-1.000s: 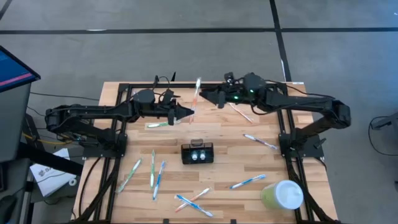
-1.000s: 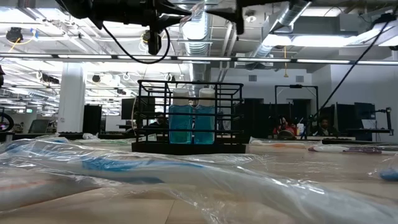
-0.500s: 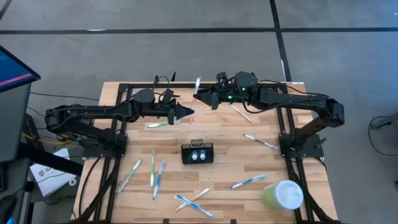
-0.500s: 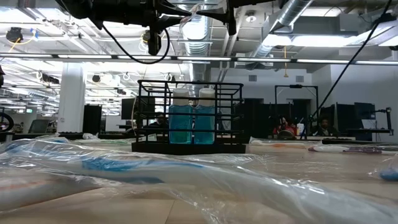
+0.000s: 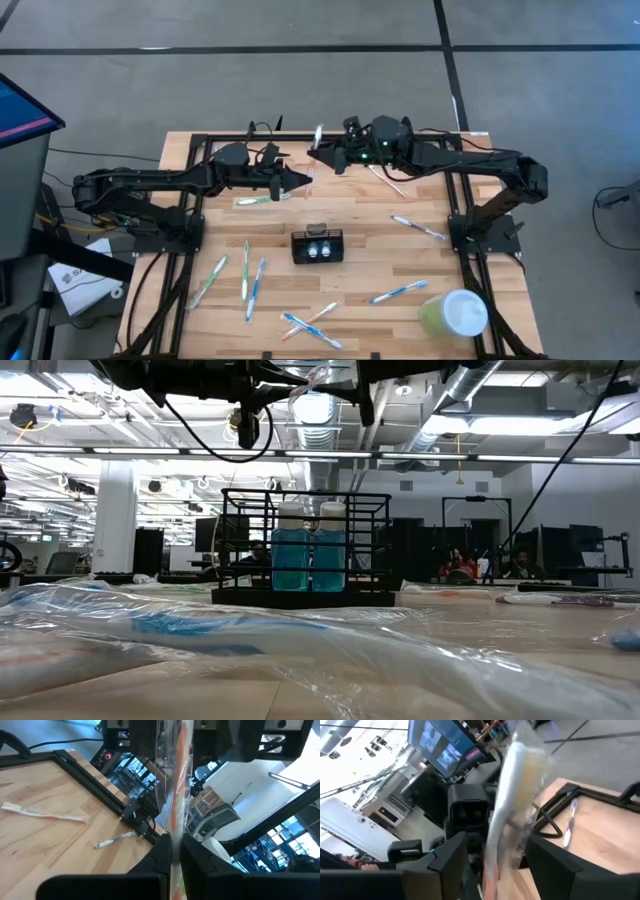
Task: Pick & Place toothbrushing station
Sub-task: Put the top left orange toothbrush into the top right section of the mesh organizer
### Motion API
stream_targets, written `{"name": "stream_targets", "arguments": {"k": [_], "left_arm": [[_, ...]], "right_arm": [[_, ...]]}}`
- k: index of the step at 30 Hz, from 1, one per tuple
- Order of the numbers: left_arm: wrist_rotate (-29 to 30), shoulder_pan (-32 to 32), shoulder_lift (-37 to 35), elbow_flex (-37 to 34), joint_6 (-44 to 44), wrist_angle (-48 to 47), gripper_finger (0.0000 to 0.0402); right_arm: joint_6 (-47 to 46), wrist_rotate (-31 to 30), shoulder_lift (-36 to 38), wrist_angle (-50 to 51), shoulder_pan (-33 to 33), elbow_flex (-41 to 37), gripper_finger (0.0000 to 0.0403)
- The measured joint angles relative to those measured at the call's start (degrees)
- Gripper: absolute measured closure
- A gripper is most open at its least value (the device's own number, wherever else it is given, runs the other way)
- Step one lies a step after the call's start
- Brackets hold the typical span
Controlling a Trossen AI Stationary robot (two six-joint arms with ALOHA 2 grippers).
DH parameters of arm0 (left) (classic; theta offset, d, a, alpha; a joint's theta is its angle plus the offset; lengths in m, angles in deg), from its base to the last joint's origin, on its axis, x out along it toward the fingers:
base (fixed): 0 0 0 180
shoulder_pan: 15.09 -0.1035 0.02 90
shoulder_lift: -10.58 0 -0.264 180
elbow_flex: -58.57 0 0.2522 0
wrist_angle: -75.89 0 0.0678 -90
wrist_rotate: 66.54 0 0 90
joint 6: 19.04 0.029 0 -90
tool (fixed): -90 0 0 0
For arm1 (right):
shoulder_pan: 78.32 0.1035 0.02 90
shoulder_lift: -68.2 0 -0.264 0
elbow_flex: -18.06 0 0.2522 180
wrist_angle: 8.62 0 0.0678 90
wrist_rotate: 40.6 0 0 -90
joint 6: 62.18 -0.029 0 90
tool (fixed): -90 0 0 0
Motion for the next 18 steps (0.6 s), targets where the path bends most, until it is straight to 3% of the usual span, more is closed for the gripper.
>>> {"name": "stream_targets", "arguments": {"k": [8, 18], "left_arm": [[-0.02, 0.0, 0.0, 0.0, 0.0, -0.04, 0.0392], [-0.02, 0.0, 0.0, 0.01, 0.01, -0.36, 0.039]], "right_arm": [[-0.01, -0.15, 0.17, -1.24, 0.0, 0.04, 0.0252], [-0.01, 0.16, 0.17, -1.0, 0.09, 0.04, 0.0343]]}}
